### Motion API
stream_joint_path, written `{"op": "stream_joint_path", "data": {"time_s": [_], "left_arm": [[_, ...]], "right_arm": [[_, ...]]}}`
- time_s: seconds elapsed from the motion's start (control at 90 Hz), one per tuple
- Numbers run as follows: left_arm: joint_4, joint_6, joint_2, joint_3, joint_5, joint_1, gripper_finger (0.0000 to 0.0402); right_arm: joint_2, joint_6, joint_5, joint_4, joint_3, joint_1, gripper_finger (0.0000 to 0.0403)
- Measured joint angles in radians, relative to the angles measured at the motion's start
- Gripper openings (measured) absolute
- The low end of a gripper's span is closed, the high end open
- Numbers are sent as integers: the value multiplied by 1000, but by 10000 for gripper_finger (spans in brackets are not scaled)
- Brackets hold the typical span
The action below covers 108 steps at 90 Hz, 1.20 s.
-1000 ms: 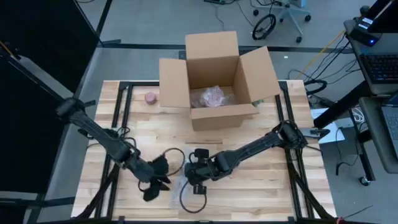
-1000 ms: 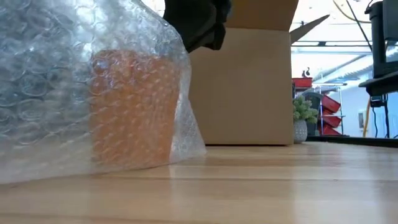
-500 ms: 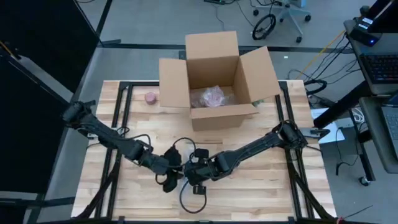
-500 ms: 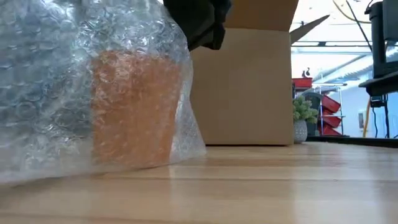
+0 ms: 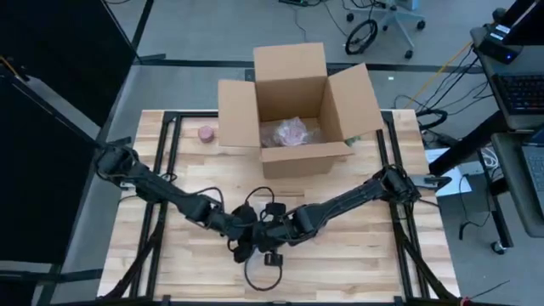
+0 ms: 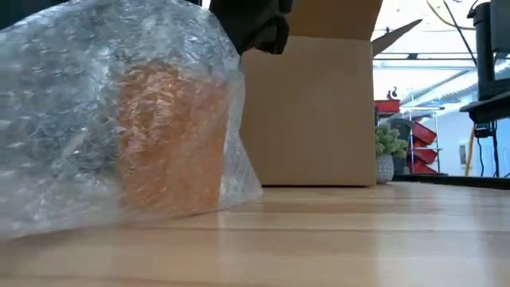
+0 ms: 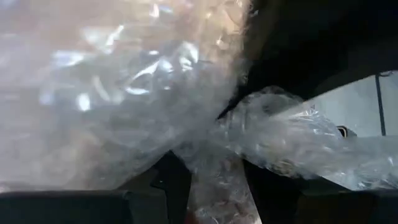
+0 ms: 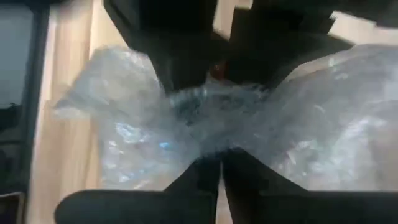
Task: Wrap mug
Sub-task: Wrap the orange cup with the bubble wrap
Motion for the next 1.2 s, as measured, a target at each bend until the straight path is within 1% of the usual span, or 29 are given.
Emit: {"op": "stream_joint_path", "data": {"time_s": [0.211, 0.278, 0.356, 0.456, 0.644, 0.8, 1.0, 1.089, 1.2], "left_arm": [[25, 32, 8, -2, 19, 10, 134], [35, 47, 9, -4, 22, 10, 134], [42, 53, 10, -5, 28, 11, 134], [50, 100, 9, -6, 41, 10, 134], [56, 164, 3, -9, 68, 9, 134], [56, 189, -2, -9, 118, 7, 134], [18, 197, -90, -16, 131, -1, 135], [1, 196, -152, -15, 136, -2, 135], [-78, 162, -243, -12, 136, -9, 135]], "right_arm": [[0, 7, -4, -177, 166, 12, 0], [0, 7, 3, -179, 195, 21, 0], [-2, 6, 30, -144, 197, 32, 0], [-2, 3, 49, -59, 142, 38, 0], [-7, -3, 61, 154, -13, 33, 0], [-7, 17, 61, 210, -125, 32, 0], [-5, 25, 58, 263, -165, 32, 0], [-3, 29, 48, 258, -167, 28, 0], [-2, 53, 47, 252, -167, 24, 0]]}}
